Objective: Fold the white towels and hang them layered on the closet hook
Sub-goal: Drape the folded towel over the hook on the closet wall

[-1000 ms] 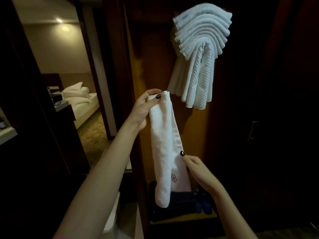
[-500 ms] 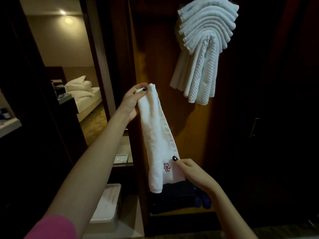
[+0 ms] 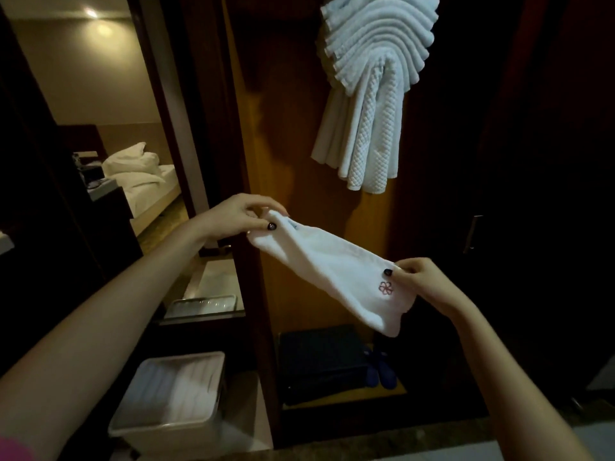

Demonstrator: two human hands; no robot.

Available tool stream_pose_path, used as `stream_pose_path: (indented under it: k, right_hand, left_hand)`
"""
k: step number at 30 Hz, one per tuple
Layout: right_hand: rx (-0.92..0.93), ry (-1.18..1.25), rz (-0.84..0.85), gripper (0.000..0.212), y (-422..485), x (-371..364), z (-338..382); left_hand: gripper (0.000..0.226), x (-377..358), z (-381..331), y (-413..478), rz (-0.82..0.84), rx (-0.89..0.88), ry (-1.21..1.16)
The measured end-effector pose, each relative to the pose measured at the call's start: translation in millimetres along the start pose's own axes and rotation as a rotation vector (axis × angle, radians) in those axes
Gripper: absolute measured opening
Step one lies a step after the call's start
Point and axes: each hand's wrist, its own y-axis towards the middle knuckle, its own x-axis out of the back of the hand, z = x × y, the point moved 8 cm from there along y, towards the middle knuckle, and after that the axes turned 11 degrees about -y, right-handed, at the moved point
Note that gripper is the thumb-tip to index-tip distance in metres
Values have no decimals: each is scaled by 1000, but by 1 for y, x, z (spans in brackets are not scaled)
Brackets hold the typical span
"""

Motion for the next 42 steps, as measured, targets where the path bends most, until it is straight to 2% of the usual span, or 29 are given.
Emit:
stream_pose_path:
  k: [4, 7, 10, 13, 16, 21, 27, 31, 35, 38, 40, 42]
  right_hand:
    - [-87, -47, -131, 16, 7, 20, -21]
    - [-126, -18, -185, 13, 7, 24, -32]
    - [-98, 39, -109, 13, 3, 23, -41]
    - [-82, -11, -67, 11, -1, 24, -48]
    - [-104, -38, -240, 7, -4, 40, -50]
    - [-75, -78, -419, 13, -11, 65, -48]
    - [95, 41, -356, 8, -17, 71, -33]
    - [185, 276, -155, 37, -22, 56, -15]
    - [150, 232, 10, 26, -18, 40, -9]
    - [73, 516, 86, 18, -19, 42, -18]
    - [53, 446, 39, 19, -14, 48, -23]
    - [46, 68, -82, 24, -7, 52, -20]
  left_hand:
    - [30, -23, -4, 0, 77, -14, -113]
    - [38, -37, -4, 5, 88, -45, -147]
    - [42, -32, 4, 9, 1, -66, -192]
    - [33, -31, 11, 11, -54, -74, -232]
    - [18, -39, 17, 16, -67, -41, -252]
    - [13, -42, 39, 22, -153, 21, -287]
    - [21, -35, 58, 23, -293, 42, -328]
    - [34, -22, 65, 23, -485, 50, -416]
    - [24, -12, 69, 26, -538, 57, -496]
    - [20, -8, 63, 28, -475, -2, -565]
    - [20, -3, 58, 26, -459, -30, -627]
    - [19, -5, 53, 28, -437, -20, -561]
